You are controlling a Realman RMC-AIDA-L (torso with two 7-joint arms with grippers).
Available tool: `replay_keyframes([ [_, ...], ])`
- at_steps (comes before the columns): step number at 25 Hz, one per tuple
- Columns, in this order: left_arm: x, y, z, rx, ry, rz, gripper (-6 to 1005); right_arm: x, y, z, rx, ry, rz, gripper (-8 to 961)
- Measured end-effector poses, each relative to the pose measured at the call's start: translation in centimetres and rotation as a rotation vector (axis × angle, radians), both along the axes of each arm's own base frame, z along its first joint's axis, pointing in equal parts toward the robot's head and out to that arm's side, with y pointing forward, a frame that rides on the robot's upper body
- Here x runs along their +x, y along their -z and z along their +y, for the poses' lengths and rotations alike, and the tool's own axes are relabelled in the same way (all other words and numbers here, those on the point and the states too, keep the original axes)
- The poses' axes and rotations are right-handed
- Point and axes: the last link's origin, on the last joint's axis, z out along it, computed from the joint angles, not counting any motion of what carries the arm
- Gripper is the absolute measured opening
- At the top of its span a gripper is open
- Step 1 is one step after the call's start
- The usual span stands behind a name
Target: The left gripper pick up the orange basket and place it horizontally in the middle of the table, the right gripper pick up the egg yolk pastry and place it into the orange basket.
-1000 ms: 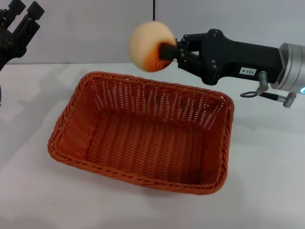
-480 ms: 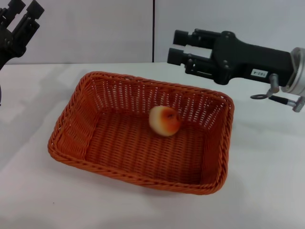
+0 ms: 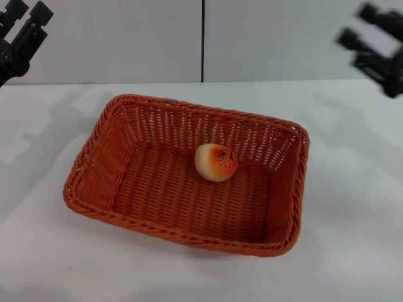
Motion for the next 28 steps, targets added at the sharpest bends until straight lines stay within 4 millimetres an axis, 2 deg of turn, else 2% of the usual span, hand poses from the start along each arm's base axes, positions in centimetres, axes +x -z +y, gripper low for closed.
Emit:
replay_keyframes([
  [1,0.0,-0.1,0.0,0.006,-0.001,-0.003,592,2.0,-0.9,-1.3,0.167,0.054,0.041,595],
  [2,0.0,-0.1,0.0,0.006,-0.001,-0.003,592,2.0,-0.9,-1.3,0.167,0.054,0.041,595],
  [3,-0.1,-0.2,0.0,0.009,-0.002,-0.003,592,3.7,-1.6,-2.6,0.317,0.118,0.086,595],
  [5,-0.1,-0.2,0.0,0.012,-0.003,-0.002,592,4.4,-1.9,-3.2,0.375,0.147,0.103,595],
  [6,-0.2,-0.4,0.0,0.027,-0.007,0.001,592,6.0,-2.7,-4.7,0.542,0.223,0.126,595],
  [7,-0.2,-0.4,0.0,0.027,-0.007,0.001,592,6.0,-2.7,-4.7,0.542,0.223,0.126,595],
  [8,-0.4,-0.7,-0.1,0.052,-0.019,0.0,592,7.4,-3.2,-6.0,0.672,0.303,0.128,595],
  [9,-0.4,-0.7,-0.1,0.052,-0.019,0.0,592,7.4,-3.2,-6.0,0.672,0.303,0.128,595],
  [11,-1.1,-1.0,-0.3,0.108,-0.057,-0.009,592,9.0,-3.6,-7.5,0.79,0.414,0.144,595],
  [18,-3.1,-2.0,-1.7,0.31,-0.177,-0.044,592,10.7,-4.3,-8.8,0.887,0.547,0.185,595],
  [28,-3.3,-2.1,-2.0,0.346,-0.194,-0.053,592,10.7,-4.3,-8.4,0.89,0.552,0.195,595],
])
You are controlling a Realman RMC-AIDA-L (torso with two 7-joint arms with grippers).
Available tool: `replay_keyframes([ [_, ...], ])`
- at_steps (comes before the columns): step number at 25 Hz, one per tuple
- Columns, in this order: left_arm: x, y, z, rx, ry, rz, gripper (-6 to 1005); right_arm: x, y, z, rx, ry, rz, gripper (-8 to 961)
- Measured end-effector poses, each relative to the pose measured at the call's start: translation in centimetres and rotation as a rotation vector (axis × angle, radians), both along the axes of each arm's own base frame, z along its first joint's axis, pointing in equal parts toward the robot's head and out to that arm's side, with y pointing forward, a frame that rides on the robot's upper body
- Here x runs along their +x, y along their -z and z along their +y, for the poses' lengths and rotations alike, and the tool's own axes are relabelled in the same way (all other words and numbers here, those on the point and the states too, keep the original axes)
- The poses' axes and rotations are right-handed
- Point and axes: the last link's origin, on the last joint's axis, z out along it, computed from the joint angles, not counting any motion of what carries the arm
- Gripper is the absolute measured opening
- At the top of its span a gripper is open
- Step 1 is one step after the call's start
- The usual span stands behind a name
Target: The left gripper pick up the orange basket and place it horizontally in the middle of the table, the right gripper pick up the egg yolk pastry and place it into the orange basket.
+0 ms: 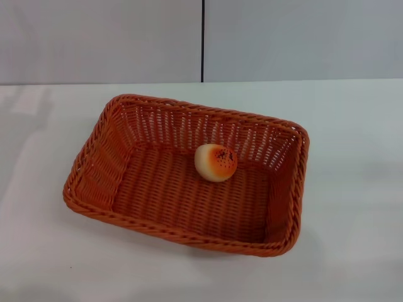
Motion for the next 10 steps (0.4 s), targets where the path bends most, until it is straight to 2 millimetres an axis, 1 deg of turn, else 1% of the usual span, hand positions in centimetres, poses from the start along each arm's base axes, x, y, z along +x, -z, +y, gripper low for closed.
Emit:
replay_keyframes([
  [10,0.32,0.11,0.32,-0.002,0.01,-0.006,592,0.07,-0.03,0.05,0.001,0.004,0.006,595],
])
